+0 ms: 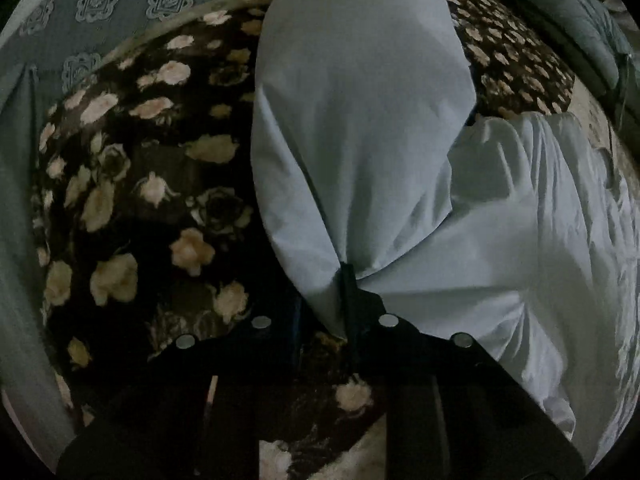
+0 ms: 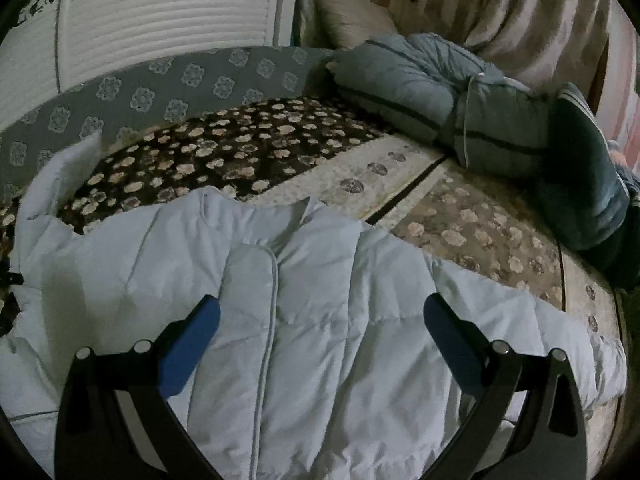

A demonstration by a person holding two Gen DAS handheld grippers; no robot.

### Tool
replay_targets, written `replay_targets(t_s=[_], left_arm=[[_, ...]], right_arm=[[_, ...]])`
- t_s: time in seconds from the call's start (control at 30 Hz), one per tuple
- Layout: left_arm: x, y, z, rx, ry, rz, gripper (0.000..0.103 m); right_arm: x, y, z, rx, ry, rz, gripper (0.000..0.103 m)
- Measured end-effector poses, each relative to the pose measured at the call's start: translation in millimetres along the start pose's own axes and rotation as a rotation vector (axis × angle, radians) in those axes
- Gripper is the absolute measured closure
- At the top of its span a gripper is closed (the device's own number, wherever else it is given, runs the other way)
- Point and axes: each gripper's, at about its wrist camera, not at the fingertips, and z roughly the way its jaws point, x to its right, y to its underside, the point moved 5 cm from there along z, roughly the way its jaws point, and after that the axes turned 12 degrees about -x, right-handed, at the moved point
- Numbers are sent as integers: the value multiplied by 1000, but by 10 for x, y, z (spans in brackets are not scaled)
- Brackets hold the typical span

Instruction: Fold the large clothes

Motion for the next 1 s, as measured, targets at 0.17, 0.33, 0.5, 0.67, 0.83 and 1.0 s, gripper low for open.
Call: replay_targets(t_s=[0.17, 0.33, 0.5, 0.67, 0.83, 1.0], left_arm=[[-32, -262, -324, 102, -88, 23, 22], [-210, -880, -671, 209, -80, 1, 12], [-415, -1577, -597, 201, -58, 23, 11], [-456, -1912, 49, -12, 72, 96, 11], [-272, -1882, 449, -78, 179, 108, 9], [-34, -1870, 592, -119, 377, 57, 44]], right_arm=[[34, -45, -85, 1, 50, -27, 2], [105, -71, -91, -4, 56, -3, 1], [71, -74, 19, -29, 87, -37, 1], [-16, -230, 140, -3, -2, -71, 1], [-169, -335, 409, -52, 54, -176, 1], [-245, -259, 473, -65, 63, -214, 2]])
